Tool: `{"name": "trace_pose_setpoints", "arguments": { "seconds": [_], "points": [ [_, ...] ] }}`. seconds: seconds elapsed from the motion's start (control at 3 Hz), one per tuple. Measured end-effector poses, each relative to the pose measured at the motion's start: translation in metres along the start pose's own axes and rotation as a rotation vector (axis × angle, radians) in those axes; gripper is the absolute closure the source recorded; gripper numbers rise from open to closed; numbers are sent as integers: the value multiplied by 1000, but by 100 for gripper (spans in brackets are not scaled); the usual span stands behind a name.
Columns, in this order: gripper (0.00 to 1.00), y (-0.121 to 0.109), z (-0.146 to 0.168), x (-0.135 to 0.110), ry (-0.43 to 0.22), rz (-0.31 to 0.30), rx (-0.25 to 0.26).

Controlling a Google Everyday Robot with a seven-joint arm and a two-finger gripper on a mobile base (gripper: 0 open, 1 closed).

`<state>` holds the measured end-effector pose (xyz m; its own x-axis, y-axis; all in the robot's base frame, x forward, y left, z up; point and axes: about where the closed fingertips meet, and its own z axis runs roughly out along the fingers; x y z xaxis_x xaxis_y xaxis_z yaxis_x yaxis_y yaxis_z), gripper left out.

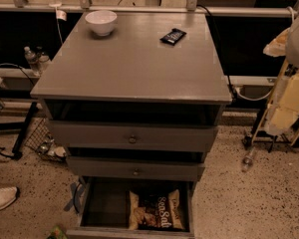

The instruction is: Pick brown chip bag from bottom drawer and place on counter

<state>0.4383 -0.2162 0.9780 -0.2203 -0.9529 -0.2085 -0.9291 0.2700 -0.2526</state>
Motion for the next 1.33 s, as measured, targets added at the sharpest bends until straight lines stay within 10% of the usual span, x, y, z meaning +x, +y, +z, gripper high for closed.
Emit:
{"name": "trace_pose_setpoints", "arguments": {
  "seconds": [0.67,1.33],
  "points": [
    [0,17,37,6,1,-7,-76],
    [0,81,170,18,-42,8,-198]
  ]
}}
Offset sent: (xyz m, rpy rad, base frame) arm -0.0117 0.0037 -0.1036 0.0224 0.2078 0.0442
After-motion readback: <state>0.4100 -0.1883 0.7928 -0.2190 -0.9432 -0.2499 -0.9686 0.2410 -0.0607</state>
